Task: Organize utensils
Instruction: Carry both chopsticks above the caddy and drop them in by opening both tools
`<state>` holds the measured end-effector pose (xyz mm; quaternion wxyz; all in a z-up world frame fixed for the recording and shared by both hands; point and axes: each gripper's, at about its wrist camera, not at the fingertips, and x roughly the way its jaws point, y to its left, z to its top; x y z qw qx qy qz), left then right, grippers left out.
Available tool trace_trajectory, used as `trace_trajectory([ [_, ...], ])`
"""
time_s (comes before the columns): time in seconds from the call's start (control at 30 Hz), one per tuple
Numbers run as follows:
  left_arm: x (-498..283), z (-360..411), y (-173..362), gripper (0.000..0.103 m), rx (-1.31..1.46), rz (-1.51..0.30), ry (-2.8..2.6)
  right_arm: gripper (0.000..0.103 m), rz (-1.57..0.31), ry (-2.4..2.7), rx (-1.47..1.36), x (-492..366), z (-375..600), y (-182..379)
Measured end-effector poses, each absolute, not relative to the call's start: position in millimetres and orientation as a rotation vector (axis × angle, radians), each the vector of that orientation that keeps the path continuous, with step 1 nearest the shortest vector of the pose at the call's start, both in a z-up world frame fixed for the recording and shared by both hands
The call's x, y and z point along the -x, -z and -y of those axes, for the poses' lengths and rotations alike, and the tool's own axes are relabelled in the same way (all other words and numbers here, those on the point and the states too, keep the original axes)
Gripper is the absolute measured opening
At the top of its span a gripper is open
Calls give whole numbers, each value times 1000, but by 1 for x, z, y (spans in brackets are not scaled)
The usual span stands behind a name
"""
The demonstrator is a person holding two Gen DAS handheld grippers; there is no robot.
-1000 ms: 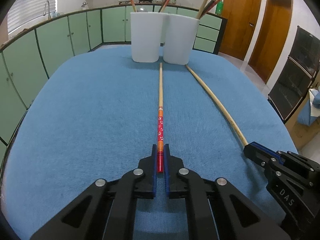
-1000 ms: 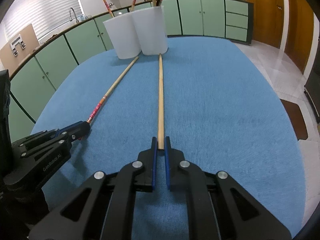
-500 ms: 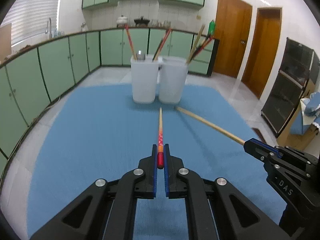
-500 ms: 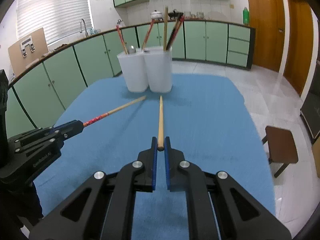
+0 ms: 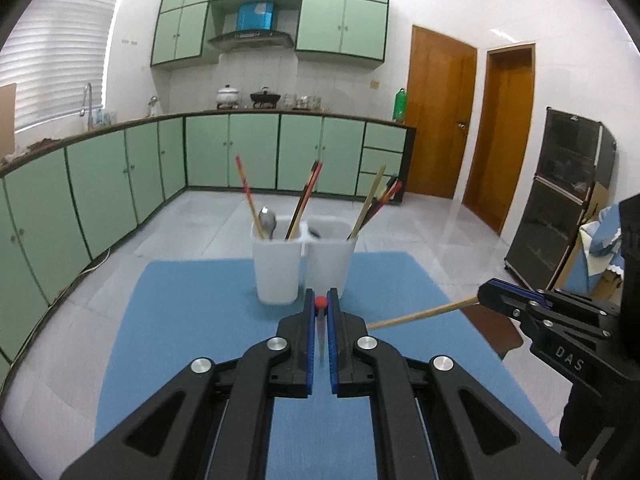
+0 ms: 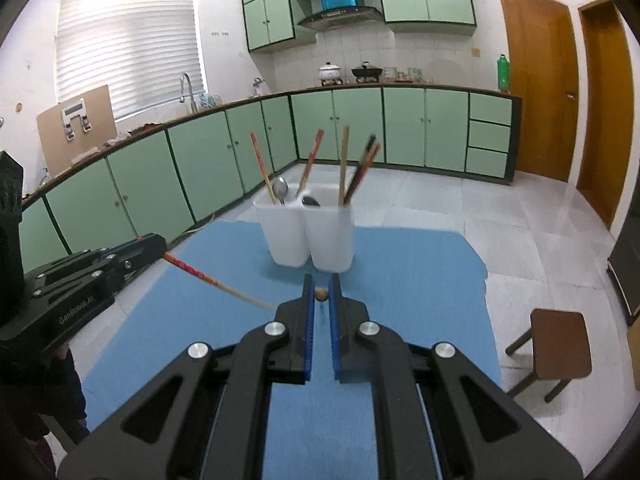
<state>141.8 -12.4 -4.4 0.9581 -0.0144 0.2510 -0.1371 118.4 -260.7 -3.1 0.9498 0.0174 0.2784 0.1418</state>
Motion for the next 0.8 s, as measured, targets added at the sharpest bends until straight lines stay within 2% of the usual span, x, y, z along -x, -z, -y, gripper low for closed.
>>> trace_trajectory([
  [0.47, -179, 15, -32, 5, 33, -469, 350, 6, -529, -407, 4, -153, 244, -56],
  [0.8, -211, 12, -83, 5, 22, -345, 332, 6, -413, -393, -3, -198, 243, -120],
])
